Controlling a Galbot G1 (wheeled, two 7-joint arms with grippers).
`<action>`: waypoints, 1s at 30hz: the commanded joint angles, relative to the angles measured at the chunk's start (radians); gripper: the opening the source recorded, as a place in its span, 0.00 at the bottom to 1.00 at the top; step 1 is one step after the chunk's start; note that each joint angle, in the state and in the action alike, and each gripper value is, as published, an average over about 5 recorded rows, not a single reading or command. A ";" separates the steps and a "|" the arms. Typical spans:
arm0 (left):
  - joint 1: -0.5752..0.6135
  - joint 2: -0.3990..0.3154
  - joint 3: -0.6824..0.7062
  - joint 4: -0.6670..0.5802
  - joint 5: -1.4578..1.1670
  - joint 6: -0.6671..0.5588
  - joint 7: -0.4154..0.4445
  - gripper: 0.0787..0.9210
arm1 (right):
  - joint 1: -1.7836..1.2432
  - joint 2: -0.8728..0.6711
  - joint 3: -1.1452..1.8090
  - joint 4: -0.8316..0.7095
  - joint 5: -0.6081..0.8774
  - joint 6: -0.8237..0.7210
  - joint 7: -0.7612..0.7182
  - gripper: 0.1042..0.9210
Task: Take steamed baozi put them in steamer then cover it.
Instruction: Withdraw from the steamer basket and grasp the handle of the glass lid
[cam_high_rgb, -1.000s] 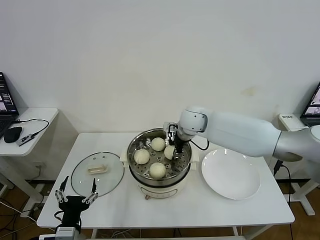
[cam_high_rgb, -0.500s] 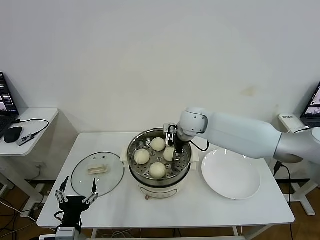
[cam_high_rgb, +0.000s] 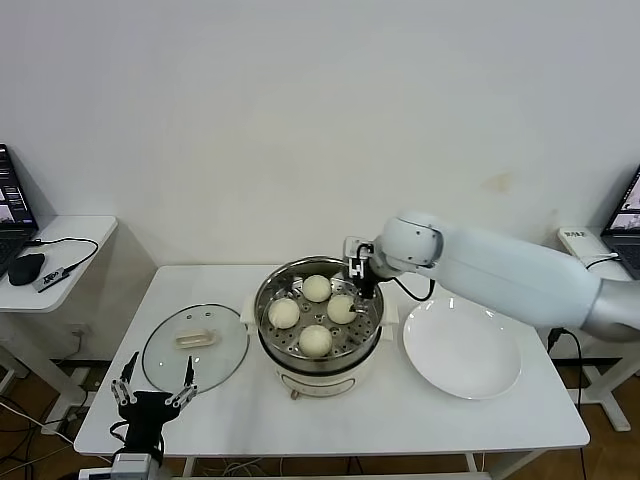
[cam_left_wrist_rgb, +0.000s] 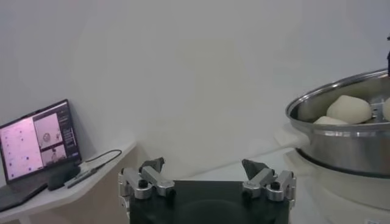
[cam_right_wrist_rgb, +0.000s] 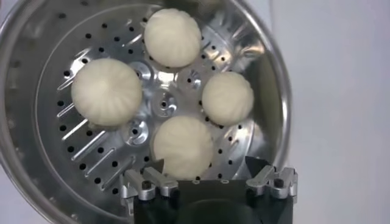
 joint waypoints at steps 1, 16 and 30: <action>-0.002 0.001 0.003 0.006 0.001 -0.002 0.000 0.88 | -0.499 -0.283 0.474 0.245 0.052 0.228 0.455 0.88; -0.024 -0.005 0.031 0.068 0.039 -0.029 -0.011 0.88 | -1.518 0.033 1.491 0.270 -0.246 0.869 0.543 0.88; -0.079 0.079 0.022 0.241 0.372 -0.136 0.004 0.88 | -1.809 0.452 1.910 0.247 -0.174 0.974 0.380 0.88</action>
